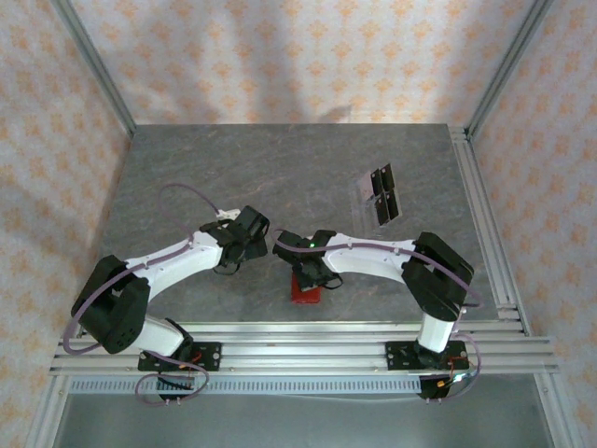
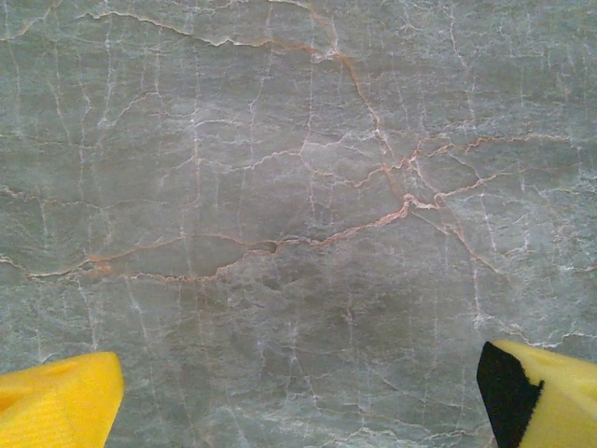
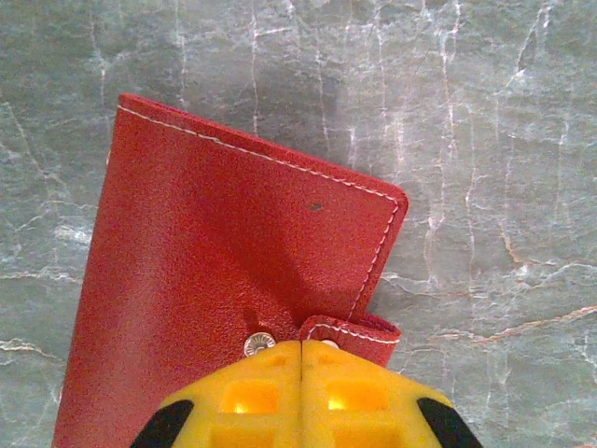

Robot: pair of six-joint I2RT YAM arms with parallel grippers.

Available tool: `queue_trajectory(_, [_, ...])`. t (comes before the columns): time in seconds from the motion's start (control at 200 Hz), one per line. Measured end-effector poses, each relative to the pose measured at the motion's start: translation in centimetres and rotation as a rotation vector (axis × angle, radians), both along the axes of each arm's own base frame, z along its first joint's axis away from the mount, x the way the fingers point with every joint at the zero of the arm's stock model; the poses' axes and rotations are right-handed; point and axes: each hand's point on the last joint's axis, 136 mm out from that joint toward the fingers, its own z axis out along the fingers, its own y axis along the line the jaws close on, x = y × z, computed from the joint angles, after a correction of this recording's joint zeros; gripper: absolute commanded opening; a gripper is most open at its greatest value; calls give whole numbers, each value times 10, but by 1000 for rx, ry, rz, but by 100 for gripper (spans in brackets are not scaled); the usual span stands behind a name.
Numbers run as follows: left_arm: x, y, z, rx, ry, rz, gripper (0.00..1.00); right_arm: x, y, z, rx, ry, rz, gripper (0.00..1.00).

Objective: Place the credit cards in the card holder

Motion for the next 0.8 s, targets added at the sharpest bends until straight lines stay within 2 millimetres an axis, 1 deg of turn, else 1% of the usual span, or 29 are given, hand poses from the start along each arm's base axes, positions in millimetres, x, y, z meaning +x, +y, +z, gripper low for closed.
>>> queue_trajectory(0.125, [-1,-9,-3,-18,1,-40,99,1,2,9,27,-13,-4,0])
queue_trajectory(0.265, [-14,-24,-14,-37,28,-116,99,3,9,26,100,-34,-19,0])
queue_trajectory(0.35, [-21,-31,-19,-49,42,-146,99,4,16,32,144,-36,-26,0])
queue_trajectory(0.455, [-25,-36,-23,-68,50,-162,99,5,20,31,172,-29,-33,0])
queue_trajectory(0.731, [-26,-46,-24,-100,44,-178,99,1,25,20,194,-1,-41,0])
queue_trajectory(0.801, [-26,-47,-27,-98,52,-176,98,0,27,19,205,4,-40,0])
